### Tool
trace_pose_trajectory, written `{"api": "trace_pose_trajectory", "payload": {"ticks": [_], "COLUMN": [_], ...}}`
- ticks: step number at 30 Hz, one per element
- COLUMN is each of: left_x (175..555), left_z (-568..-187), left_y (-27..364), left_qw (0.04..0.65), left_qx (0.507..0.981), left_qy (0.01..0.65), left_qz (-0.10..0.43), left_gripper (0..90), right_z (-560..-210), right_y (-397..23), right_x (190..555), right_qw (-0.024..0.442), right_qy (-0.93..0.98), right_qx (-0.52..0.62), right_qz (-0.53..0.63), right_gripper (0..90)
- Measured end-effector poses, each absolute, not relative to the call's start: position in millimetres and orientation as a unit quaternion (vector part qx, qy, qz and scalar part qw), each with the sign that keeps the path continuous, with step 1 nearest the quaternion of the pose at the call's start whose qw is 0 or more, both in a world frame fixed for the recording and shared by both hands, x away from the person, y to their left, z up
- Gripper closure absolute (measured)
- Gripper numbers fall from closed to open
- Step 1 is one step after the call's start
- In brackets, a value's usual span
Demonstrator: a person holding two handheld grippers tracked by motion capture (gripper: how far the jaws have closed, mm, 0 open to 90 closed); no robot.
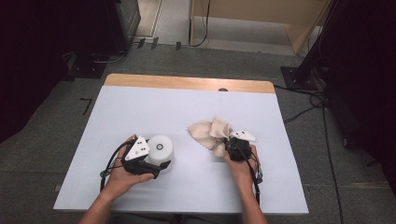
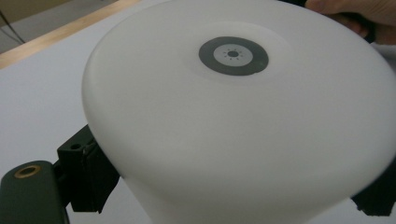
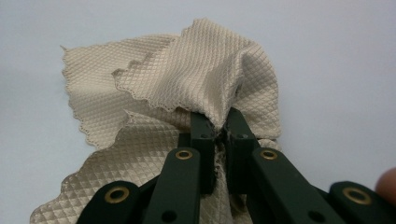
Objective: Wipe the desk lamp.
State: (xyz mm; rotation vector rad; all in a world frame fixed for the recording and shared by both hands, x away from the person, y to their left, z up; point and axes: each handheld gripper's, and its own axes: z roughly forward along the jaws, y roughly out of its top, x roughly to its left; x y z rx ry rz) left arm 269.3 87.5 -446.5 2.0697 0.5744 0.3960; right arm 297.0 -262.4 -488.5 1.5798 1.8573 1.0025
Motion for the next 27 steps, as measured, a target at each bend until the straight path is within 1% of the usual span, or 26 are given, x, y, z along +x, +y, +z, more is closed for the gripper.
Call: {"api": "trace_pose_trajectory", "payload": {"ticks": [6, 9, 11, 13, 16, 19, 21, 24, 27], "left_x": [269, 271, 270, 270, 268, 267, 265, 263, 262], "left_z": [-457, -458, -458, -459, -462, -464, -466, -471, -473], "left_y": [103, 105, 105, 105, 107, 109, 110, 110, 111], "left_qw": [0.463, 0.468, 0.47, 0.475, 0.481, 0.489, 0.488, 0.481, 0.485], "left_qx": [0.84, 0.838, 0.835, 0.831, 0.825, 0.817, 0.816, 0.817, 0.813], "left_qy": [0.242, 0.247, 0.253, 0.26, 0.271, 0.282, 0.288, 0.295, 0.299], "left_qz": [0.146, 0.135, 0.134, 0.128, 0.121, 0.118, 0.117, 0.116, 0.12], "left_gripper": [8.5, 8.3, 7.7, 5.4, 3.8, 3.1, 3.1, 3.1, 5.1], "right_z": [-492, -493, -491, -487, -478, -478, -481, -486, -490], "right_y": [-264, -262, -261, -260, -256, -247, -240, -235, -228], "right_x": [299, 300, 301, 302, 305, 311, 317, 326, 333], "right_qw": [0.24, 0.235, 0.238, 0.234, 0.232, 0.236, 0.251, 0.235, 0.234], "right_qy": [0.687, 0.69, 0.687, 0.686, 0.683, 0.689, 0.688, 0.686, 0.69], "right_qx": [0.582, 0.58, 0.582, 0.58, 0.579, 0.579, 0.583, 0.598, 0.603], "right_qz": [0.363, 0.363, 0.364, 0.373, 0.38, 0.367, 0.352, 0.342, 0.325], "right_gripper": [83.6, 77.4, 68.4, 57.0, 35.8, 20.0, 12.6, 5.2, 3.0]}}
